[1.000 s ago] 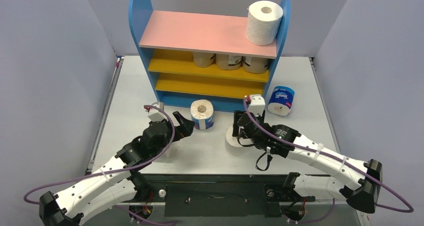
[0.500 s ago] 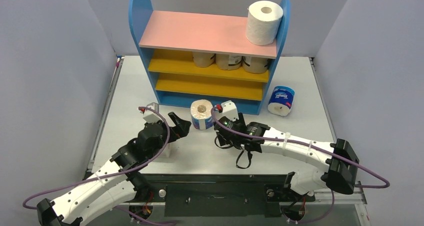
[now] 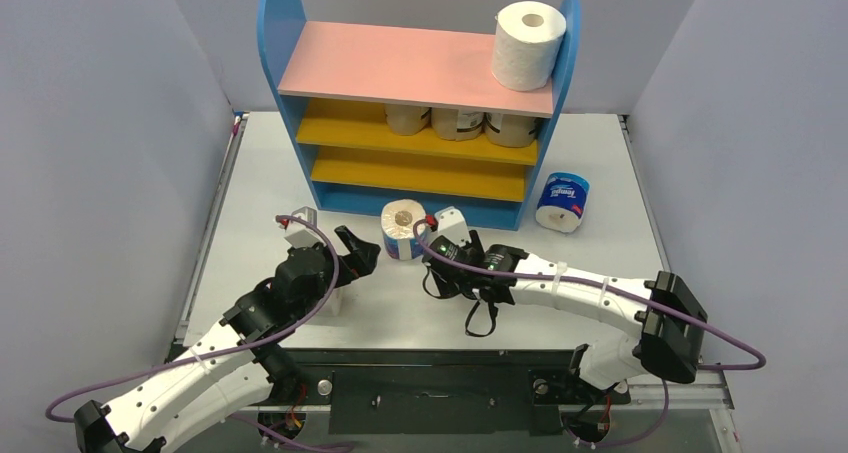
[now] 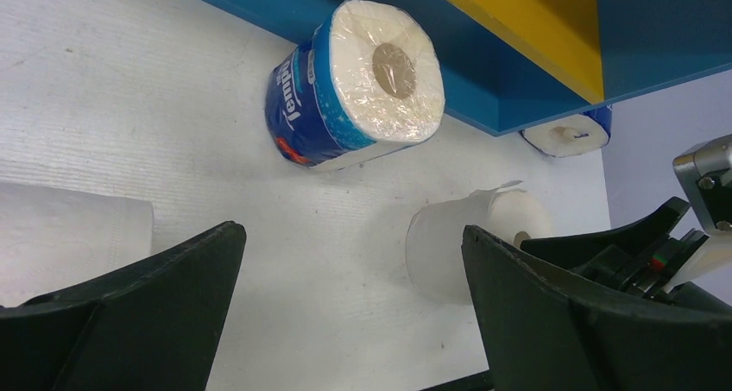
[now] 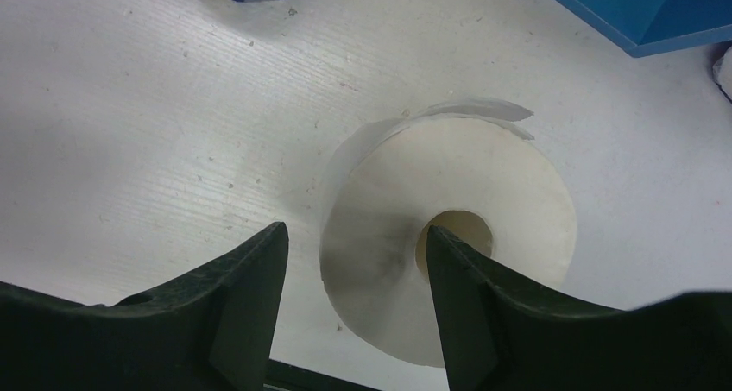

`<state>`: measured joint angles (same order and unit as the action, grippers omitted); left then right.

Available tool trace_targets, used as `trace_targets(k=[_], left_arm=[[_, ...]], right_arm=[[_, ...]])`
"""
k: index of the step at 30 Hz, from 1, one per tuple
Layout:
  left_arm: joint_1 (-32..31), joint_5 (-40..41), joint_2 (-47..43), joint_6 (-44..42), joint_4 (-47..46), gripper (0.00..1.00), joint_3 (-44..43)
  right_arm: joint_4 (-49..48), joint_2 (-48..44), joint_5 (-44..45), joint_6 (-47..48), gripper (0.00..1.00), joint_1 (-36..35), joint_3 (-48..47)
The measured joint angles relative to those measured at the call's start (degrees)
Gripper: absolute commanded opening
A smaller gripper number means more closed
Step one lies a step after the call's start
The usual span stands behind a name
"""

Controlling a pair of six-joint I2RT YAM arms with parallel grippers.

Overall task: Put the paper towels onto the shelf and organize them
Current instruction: Pick up the paper towel from the center of the board.

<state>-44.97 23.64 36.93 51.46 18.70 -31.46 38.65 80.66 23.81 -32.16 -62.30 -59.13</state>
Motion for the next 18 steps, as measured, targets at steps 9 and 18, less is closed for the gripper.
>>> trace_targets(k=[9, 18], left_arm=[[0.09, -0.13, -0.07, 0.26, 0.09, 0.97, 0.37], [0.09, -0.2, 0.11, 0.33, 0.09, 0.97, 0.48]], right_arm=[[0.0, 1.79, -0.72, 0.28, 0.55, 0.44, 0.22], [0.04, 2.08, -0.87, 0.28, 0.55, 1.11, 0.59]])
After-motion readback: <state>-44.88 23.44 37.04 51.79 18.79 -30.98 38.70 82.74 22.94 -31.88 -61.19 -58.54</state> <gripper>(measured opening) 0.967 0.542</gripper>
